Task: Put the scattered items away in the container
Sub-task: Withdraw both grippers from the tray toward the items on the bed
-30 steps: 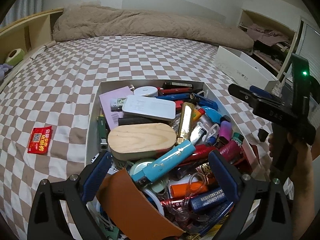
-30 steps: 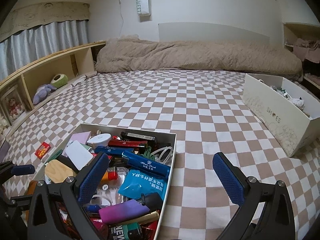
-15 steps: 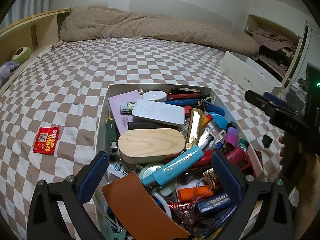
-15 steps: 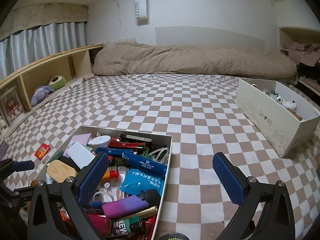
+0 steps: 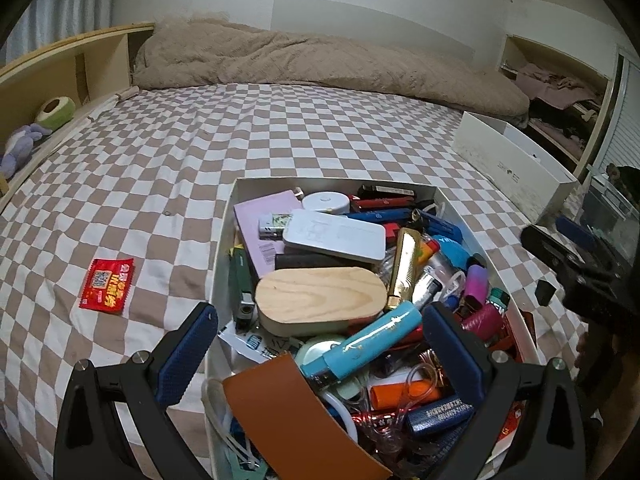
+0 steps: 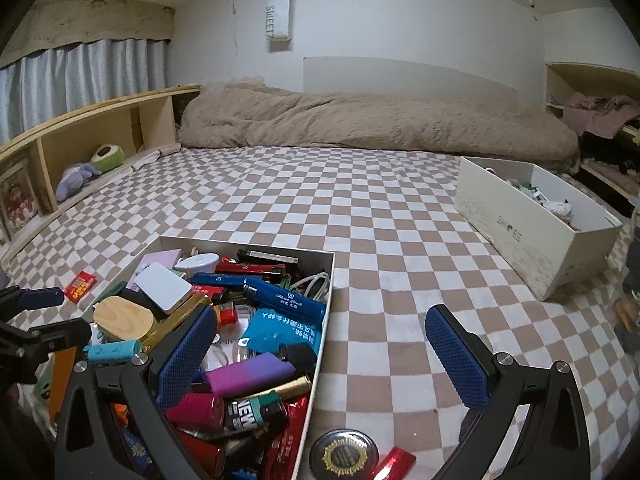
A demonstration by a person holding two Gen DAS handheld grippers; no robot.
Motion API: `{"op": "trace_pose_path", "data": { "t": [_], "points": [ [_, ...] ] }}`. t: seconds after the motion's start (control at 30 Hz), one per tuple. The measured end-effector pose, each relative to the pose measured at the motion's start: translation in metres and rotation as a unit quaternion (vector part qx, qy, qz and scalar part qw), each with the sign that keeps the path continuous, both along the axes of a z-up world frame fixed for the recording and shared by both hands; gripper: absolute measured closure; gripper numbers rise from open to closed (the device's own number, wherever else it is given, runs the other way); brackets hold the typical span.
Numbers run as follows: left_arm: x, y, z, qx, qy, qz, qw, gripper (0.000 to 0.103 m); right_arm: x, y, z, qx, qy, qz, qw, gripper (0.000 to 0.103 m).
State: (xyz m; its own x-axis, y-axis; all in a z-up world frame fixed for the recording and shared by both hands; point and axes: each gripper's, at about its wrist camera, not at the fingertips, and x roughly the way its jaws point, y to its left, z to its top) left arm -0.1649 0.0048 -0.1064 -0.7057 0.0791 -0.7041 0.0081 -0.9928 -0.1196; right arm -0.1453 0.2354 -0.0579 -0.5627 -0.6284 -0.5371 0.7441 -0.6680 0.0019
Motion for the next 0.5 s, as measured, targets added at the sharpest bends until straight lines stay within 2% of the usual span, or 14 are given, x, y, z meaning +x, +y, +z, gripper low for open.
{"op": "trace_pose_path", "data": {
  "t": [0.5],
  "points": [
    [0.002, -0.009, 0.009, -0.003, 0.017, 0.013, 0.9998, 0.0, 0.022, 0.011, 0.002, 0.004, 0.011, -0.007, 1.0, 0.0]
  ]
}}
